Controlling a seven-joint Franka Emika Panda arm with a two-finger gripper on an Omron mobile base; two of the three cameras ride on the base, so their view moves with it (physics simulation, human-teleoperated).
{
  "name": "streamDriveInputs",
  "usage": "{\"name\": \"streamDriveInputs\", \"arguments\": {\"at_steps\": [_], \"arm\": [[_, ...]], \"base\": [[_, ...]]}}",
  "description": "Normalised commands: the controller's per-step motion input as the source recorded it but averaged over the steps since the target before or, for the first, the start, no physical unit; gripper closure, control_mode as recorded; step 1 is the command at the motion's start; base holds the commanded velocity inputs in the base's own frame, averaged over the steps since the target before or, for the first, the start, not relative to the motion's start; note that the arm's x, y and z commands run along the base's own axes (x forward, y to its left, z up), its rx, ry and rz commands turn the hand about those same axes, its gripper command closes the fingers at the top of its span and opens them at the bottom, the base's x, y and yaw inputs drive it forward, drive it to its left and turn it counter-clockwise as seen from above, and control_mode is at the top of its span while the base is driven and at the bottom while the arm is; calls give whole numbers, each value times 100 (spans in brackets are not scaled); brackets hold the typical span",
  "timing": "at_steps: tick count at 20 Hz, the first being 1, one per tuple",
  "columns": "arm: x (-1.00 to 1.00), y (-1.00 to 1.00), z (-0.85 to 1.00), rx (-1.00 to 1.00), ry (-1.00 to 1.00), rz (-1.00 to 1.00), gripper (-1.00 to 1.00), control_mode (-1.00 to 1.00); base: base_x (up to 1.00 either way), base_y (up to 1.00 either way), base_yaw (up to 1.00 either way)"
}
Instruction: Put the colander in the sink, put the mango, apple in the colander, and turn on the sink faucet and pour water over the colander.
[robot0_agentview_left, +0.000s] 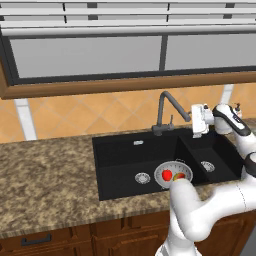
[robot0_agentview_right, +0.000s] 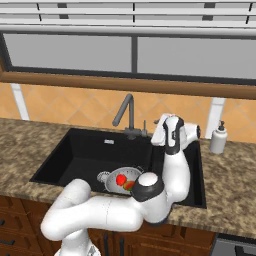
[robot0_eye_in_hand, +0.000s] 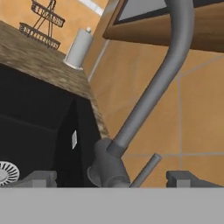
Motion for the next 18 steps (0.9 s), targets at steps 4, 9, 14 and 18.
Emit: {"name": "streamDriveInputs", "arguments": {"at_steps": [4, 9, 14, 18], "arm": [[50, 13, -21, 3, 3, 0, -100, -100], [58, 7, -21, 3, 10, 0, -100, -100], [52, 6, -23, 3, 12, 0, -100, -100], [43, 4, -23, 3, 14, 0, -100, -100]], "base": [[0, 0, 0], [0, 0, 0], [0, 0, 0], [0, 0, 0]]}}
